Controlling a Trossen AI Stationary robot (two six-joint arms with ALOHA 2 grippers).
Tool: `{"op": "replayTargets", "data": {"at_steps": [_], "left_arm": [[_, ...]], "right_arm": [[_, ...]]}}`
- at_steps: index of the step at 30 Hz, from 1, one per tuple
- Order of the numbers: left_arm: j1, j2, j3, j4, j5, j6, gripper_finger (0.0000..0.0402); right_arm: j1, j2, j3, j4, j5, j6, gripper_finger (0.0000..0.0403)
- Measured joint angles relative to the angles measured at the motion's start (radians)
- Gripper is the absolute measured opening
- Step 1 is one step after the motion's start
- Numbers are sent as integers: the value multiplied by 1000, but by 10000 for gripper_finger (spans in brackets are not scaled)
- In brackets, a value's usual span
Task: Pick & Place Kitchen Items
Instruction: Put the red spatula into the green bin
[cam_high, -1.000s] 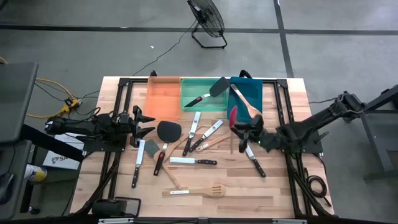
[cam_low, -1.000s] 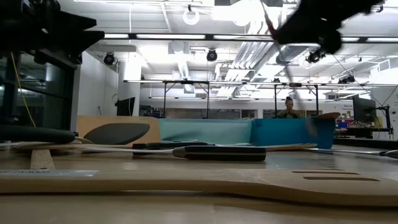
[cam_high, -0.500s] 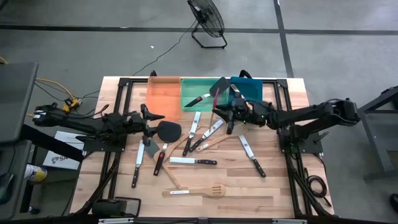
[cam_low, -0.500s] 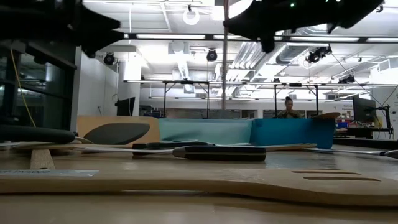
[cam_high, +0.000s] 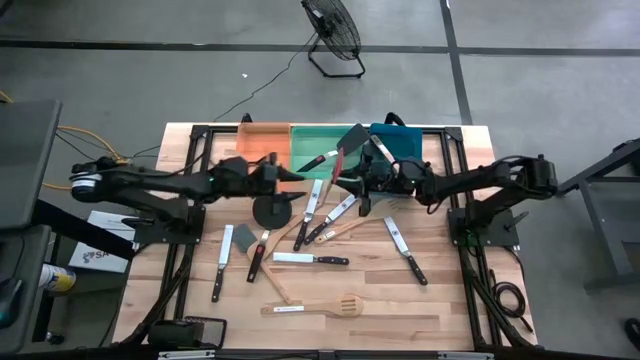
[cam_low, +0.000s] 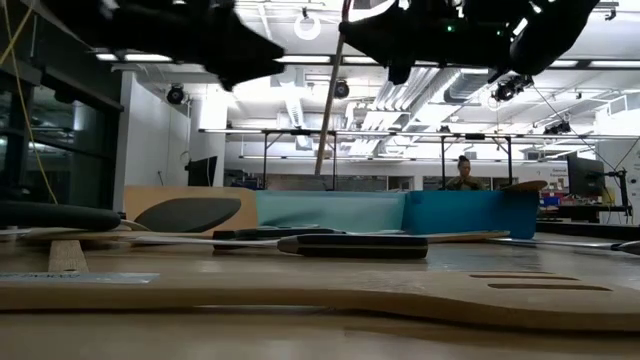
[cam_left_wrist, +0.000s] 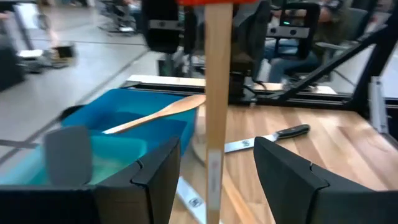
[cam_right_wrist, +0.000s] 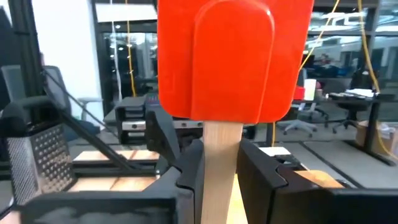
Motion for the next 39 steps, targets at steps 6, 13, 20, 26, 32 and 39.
{"op": "replayTargets", "data": {"at_steps": [6, 13, 20, 26, 32, 39], "left_arm": [[42, 159, 119, -1, 96, 1, 200], [39, 288, 218, 1, 151, 1, 200], [40, 340, 269, 2, 166, -2, 200], [40, 343, 280, 11, 167, -2, 182], [40, 343, 280, 8, 176, -2, 95], [40, 343, 280, -13, 176, 20, 71]], "right_arm": [[-2, 1, 0, 17, -14, 0, 63], [-1, 1, 0, 6, -32, -6, 63], [-1, 0, 0, 3, -31, -5, 63], [-1, 0, 0, -13, -17, 1, 63], [0, 0, 0, -41, 1, 9, 63], [0, 0, 0, -48, 4, 10, 63]]}}
